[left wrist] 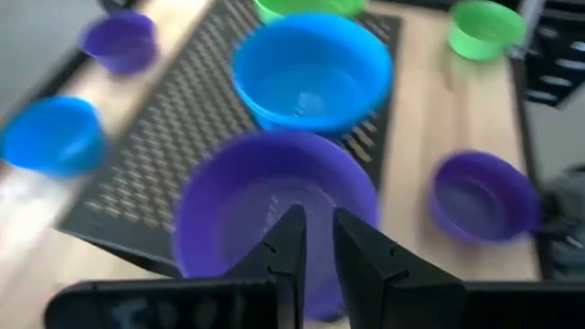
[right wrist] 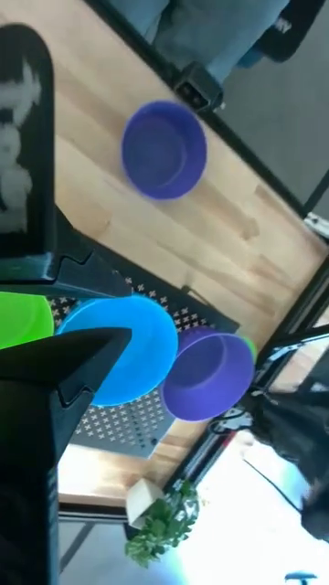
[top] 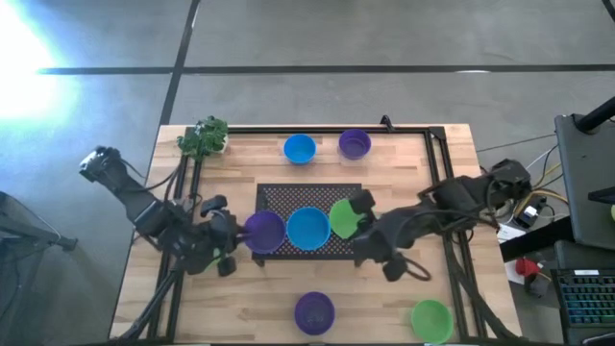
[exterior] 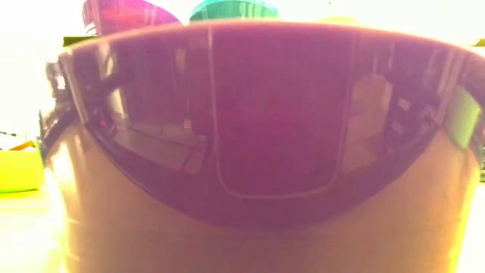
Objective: Pick & Place Mini bowls
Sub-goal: Stack the left green bowl on the green bowl on the shelf
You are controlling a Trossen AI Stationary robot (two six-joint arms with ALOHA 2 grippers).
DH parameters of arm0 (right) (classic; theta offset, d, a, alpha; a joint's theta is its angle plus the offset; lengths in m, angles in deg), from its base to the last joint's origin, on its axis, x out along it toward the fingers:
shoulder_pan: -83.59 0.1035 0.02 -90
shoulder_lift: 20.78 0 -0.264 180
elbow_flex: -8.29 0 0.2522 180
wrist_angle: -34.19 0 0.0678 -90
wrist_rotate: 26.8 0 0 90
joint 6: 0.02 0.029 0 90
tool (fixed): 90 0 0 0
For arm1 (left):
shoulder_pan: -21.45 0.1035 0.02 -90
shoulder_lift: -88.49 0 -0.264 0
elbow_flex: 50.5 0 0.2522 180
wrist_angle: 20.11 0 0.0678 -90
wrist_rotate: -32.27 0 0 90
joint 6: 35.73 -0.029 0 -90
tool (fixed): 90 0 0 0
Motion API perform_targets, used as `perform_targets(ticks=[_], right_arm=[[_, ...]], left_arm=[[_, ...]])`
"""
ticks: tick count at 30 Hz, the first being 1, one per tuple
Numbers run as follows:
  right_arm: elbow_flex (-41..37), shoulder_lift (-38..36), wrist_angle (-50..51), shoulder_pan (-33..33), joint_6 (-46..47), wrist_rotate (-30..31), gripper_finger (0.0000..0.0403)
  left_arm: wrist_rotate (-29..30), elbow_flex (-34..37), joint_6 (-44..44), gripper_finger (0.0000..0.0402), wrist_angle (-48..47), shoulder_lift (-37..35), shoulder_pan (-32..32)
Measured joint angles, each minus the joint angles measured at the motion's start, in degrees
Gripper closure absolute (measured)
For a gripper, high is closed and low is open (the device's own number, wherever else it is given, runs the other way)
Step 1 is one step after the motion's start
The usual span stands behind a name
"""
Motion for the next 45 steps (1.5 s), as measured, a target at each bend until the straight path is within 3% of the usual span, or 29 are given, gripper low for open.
perform_targets(ticks=[6,15,28,45], right_arm=[[0.0,-1.0,-0.1,0.5,-0.1,-0.1,0.0344],[0.0,-1.2,-0.1,0.8,-0.2,-0.1,0.0344],[-0.1,-1.2,-0.2,0.8,-0.4,-0.1,0.0344],[-0.1,-1.2,-0.1,0.8,-0.4,-0.1,0.0344]], left_arm=[[-3.9,3.9,2.7,0.0351,-0.3,0.0,-6.2],[-8.9,15.6,18.6,0.0351,-0.4,0.0,-12.6],[-9.4,25.3,22.3,0.0351,-0.5,0.0,-12.7],[-10.9,30.6,28.1,0.0351,0.8,2.7,-12.7]])
